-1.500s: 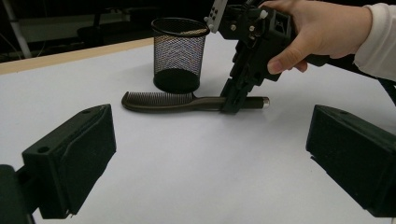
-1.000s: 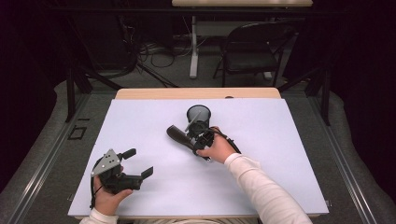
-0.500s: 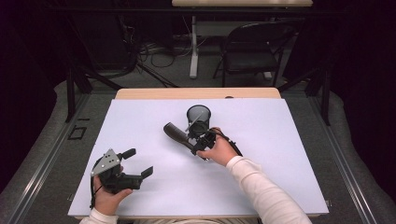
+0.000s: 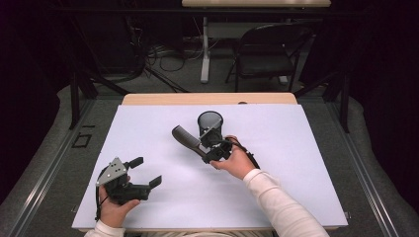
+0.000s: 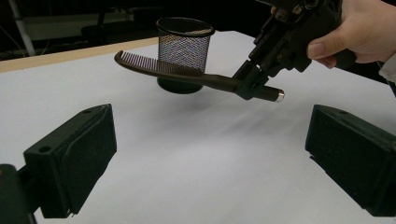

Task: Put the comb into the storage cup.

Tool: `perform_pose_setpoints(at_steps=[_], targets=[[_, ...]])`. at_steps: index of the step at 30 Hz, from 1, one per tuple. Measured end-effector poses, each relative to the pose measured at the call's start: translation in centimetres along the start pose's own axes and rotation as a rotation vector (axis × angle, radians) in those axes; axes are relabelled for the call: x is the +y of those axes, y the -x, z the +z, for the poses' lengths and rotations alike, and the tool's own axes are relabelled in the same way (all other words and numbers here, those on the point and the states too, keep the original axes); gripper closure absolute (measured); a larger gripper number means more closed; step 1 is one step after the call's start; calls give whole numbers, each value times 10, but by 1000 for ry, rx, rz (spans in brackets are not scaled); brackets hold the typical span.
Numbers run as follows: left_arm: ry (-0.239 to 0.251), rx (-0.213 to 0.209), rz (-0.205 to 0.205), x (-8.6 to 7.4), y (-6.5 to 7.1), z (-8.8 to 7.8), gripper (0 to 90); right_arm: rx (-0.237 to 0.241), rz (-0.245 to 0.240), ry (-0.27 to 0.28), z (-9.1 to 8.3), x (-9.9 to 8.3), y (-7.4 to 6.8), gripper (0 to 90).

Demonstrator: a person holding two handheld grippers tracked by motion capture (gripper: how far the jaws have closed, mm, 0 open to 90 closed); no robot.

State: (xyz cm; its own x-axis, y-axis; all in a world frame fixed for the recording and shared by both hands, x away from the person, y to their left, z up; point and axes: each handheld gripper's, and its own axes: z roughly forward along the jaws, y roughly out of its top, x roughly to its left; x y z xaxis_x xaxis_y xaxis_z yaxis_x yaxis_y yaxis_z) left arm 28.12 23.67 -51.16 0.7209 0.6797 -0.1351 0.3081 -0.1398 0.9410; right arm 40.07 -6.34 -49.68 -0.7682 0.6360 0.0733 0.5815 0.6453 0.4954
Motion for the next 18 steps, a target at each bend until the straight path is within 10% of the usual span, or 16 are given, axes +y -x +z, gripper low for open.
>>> perform_pose_setpoints(at_steps=[18], targets=[[-2, 12, -1, 0, 0, 0, 29, -39, -27, 164, -17, -15, -5, 730]])
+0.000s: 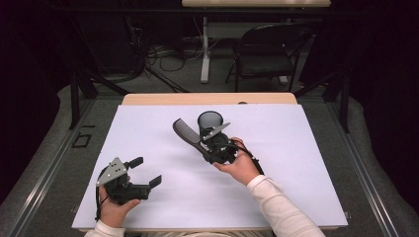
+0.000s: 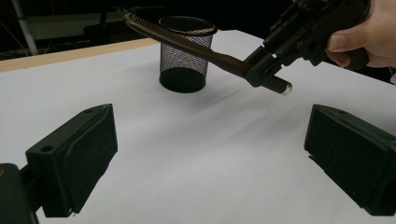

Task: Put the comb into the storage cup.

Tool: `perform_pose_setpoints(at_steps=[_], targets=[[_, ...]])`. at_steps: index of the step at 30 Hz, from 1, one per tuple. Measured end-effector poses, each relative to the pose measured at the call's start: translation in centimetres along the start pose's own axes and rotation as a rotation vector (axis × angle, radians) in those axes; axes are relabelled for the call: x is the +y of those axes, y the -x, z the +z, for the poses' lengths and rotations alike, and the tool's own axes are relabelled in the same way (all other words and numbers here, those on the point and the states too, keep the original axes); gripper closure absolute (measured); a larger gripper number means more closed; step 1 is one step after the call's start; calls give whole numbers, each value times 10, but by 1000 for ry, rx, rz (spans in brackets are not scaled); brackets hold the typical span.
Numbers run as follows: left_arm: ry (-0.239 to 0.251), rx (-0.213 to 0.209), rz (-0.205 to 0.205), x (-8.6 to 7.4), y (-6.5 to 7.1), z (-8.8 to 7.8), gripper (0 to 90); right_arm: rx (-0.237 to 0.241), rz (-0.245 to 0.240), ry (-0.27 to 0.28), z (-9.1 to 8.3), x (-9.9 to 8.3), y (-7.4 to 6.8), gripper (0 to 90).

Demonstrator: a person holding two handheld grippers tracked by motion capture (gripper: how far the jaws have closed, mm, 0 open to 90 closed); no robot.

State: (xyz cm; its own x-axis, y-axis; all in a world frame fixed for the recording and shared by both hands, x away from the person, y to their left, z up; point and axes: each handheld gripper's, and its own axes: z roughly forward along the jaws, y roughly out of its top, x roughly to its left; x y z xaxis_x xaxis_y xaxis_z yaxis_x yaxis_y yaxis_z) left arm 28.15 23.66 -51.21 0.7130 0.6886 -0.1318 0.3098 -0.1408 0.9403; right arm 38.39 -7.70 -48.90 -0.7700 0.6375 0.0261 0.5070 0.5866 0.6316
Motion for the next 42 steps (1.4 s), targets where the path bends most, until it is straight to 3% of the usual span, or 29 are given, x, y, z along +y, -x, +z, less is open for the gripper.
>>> perform_pose_setpoints(at_steps=[12, 24, 30, 35, 42], targets=[[1, 7, -30, 0, -3, 0, 29, -24, -21, 76, -12, -4, -8, 730], [3, 15, -31, 6, -4, 2, 29, -48, -41, 160, -21, -11, -17, 730], [3, 16, -54, 15, -5, 5, 30, -55, -37, 186, -24, -15, -17, 730], [-10, 42, -69, 25, -8, 9, 85, -62, -35, 205, -24, -18, -16, 730], [18, 55, -78, 44, -12, 11, 85, -73, -43, 238, -25, -18, -20, 730]])
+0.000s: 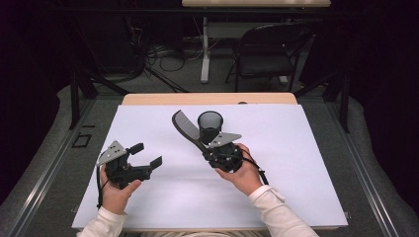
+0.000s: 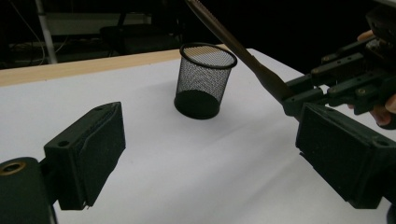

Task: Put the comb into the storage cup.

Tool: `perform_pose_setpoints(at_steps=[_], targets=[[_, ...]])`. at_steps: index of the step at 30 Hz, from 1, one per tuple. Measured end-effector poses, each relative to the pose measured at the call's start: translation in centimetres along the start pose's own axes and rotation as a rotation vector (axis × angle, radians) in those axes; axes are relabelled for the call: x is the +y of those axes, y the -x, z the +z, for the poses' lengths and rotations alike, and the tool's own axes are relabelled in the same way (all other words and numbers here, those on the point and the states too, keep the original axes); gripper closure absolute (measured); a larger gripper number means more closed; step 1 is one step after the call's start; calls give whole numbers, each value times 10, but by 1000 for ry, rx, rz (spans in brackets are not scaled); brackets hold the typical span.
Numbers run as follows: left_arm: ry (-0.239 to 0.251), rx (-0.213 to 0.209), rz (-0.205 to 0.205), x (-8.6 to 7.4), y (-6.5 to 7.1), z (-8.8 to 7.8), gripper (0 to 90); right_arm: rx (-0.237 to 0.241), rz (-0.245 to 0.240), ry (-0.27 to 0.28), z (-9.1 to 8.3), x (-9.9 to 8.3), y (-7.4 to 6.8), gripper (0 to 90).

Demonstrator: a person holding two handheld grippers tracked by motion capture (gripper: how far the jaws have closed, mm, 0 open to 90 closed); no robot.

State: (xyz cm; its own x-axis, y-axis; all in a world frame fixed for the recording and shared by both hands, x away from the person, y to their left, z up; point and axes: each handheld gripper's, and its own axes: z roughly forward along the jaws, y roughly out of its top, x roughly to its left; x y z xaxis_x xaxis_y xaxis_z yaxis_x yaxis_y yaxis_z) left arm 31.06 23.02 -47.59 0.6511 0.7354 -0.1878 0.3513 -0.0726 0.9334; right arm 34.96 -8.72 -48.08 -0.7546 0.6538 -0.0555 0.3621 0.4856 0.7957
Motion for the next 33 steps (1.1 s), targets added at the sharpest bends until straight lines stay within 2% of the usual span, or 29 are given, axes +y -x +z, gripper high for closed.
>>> perform_pose_setpoints(at_steps=[6, 9, 18, 22, 26, 33], targets=[[5, -6, -3, 15, 1, 2, 90, -7, 0, 21, -2, 0, -2, 730], [4, -3, 3, 22, 3, 4, 158, -14, -7, 31, -4, -1, -3, 730], [13, -20, -40, 40, 6, 17, 169, -24, 0, 52, -5, -2, -4, 730], [0, -39, -72, 45, 5, 22, 186, -26, 3, 64, -6, -3, -5, 730], [-23, -40, -82, 49, 6, 28, 192, -31, 4, 66, -6, -3, -4, 730], [-48, -33, -95, 54, 6, 37, 258, -36, 7, 81, -8, -2, -3, 730]])
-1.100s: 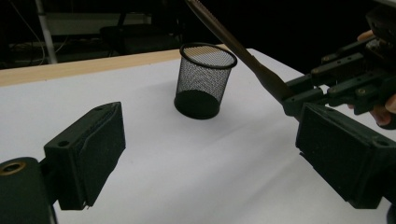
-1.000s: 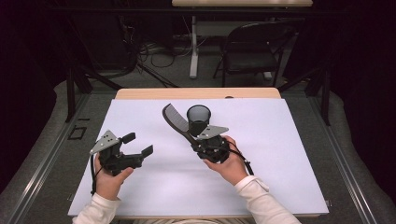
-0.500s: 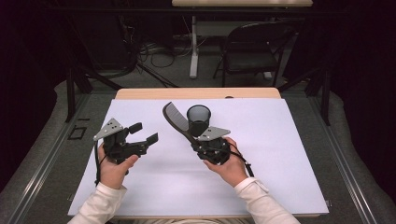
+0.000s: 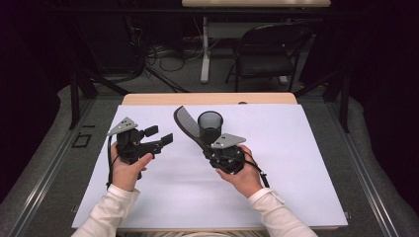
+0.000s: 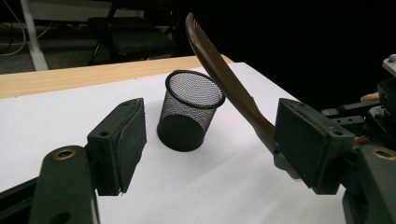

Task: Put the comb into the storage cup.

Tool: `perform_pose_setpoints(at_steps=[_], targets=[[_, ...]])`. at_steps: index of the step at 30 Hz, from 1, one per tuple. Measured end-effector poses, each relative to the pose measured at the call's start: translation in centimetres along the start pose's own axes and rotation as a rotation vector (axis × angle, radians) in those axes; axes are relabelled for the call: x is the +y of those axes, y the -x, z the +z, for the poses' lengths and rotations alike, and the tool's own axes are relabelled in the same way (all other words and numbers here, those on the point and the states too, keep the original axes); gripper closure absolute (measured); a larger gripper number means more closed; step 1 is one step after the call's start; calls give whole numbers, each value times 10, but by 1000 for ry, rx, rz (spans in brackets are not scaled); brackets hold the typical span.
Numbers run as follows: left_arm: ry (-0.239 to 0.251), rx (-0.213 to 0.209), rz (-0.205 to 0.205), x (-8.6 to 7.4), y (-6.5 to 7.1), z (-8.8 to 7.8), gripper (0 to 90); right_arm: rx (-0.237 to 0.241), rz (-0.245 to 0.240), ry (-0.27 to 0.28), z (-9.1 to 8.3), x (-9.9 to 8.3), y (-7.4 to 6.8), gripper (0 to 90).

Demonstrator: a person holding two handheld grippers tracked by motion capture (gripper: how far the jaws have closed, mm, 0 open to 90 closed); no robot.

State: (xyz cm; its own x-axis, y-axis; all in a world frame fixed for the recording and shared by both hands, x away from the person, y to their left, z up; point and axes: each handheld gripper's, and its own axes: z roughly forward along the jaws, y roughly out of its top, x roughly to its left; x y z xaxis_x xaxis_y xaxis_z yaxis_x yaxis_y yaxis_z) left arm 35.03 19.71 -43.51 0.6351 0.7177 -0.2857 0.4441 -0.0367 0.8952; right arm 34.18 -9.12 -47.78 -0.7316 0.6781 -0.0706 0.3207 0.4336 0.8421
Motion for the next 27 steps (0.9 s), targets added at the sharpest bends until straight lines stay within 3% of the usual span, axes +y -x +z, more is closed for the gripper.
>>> perform_pose_setpoints(at_steps=[9, 17, 23, 27], targets=[[23, 8, -42, 9, 1, 9, 307, -7, 7, 16, -3, 1, 2, 730], [17, -11, -111, 17, 2, 19, 335, -12, 11, 28, -4, 1, 2, 730], [28, -51, -175, 23, 3, 25, 350, -16, 16, 40, -6, 1, 3, 730], [30, -70, -196, 25, 4, 30, 371, -16, 18, 48, -6, 1, 2, 730]])
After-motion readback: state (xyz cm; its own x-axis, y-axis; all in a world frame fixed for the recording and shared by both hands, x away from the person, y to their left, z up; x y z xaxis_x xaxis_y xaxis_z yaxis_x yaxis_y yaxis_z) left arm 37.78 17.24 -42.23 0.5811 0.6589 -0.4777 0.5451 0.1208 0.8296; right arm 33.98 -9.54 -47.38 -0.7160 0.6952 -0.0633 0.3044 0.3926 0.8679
